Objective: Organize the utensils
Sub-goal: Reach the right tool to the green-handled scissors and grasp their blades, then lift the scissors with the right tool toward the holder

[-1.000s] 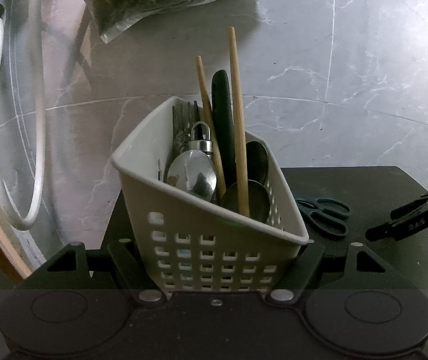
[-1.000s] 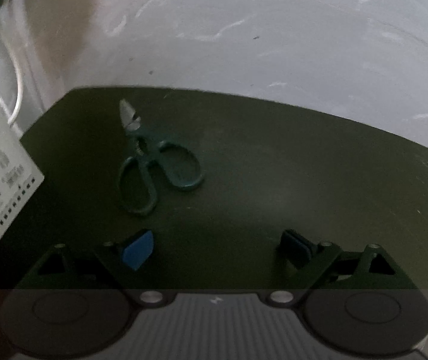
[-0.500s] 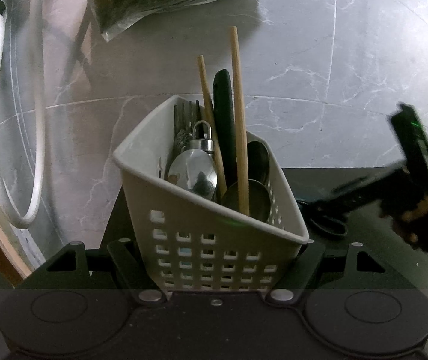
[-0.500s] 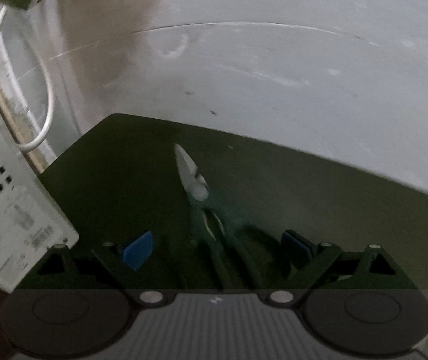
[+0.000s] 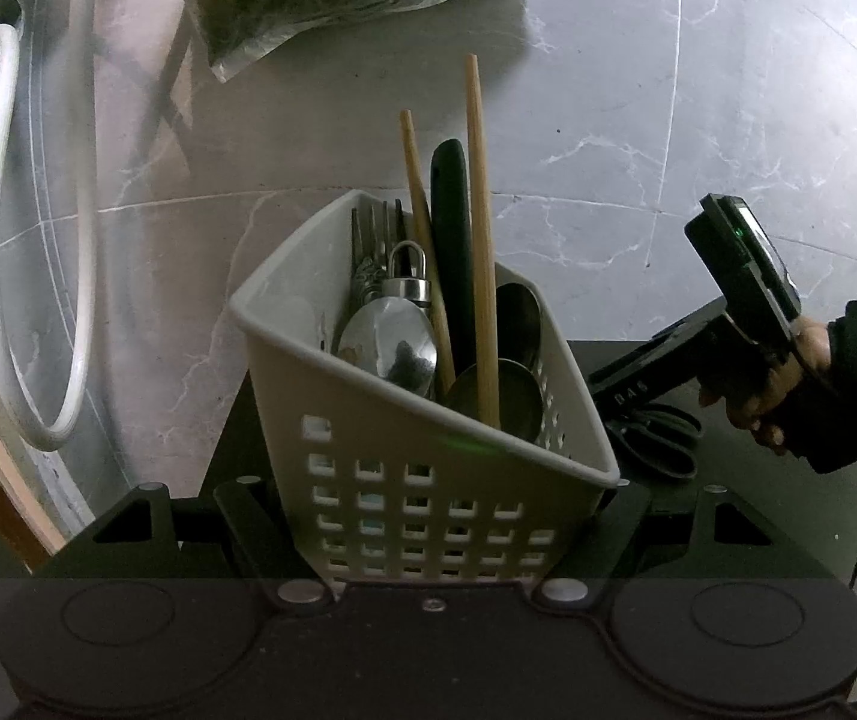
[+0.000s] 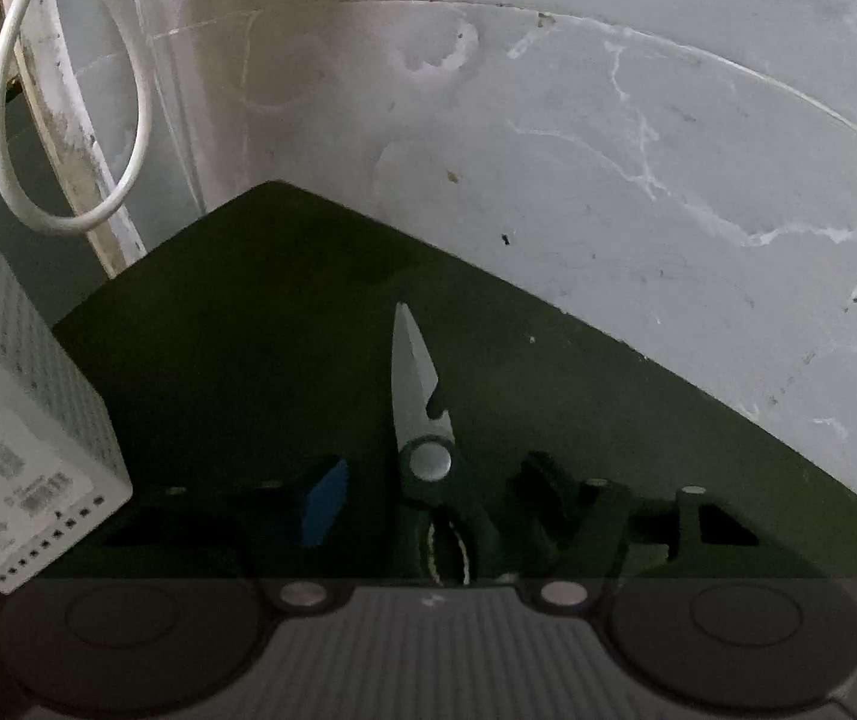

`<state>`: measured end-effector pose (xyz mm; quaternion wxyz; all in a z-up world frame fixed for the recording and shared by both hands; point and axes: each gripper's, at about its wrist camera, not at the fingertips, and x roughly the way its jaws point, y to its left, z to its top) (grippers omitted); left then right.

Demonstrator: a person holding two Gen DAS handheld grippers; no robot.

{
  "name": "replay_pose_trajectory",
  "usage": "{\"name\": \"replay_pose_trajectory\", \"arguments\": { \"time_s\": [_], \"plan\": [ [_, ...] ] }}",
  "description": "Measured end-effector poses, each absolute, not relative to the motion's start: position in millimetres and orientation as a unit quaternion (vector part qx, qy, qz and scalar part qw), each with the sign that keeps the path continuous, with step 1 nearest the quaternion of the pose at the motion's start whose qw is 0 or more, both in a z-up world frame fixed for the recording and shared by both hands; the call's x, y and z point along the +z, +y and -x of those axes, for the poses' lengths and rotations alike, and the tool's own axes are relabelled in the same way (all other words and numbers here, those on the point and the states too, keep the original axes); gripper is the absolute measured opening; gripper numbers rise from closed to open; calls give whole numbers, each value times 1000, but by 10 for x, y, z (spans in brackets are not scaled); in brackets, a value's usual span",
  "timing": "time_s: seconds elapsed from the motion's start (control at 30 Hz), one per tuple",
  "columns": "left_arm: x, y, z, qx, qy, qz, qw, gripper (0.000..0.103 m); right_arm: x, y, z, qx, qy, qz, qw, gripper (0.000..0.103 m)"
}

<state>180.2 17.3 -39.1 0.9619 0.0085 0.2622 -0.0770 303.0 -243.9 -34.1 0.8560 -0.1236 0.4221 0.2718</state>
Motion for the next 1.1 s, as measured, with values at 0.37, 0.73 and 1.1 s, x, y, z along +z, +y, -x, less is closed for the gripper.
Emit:
{"name": "replay_pose_trajectory", "arguments": {
  "time_s": [0.37,0.73,1.1],
  "plan": [
    [-390,184,-1813,-79,263,-6,962,78,-266,-2375,-3036,268,435,140,848,29],
    [-396,194,-1823,-81,261,-6,962,78,-242,-2628,-2763,249,424,84,867,29],
    [-400,202,-1836,-84,260,-7,962,78,-25,-2942,-2283,229,352,14,907,28]
  ]
}}
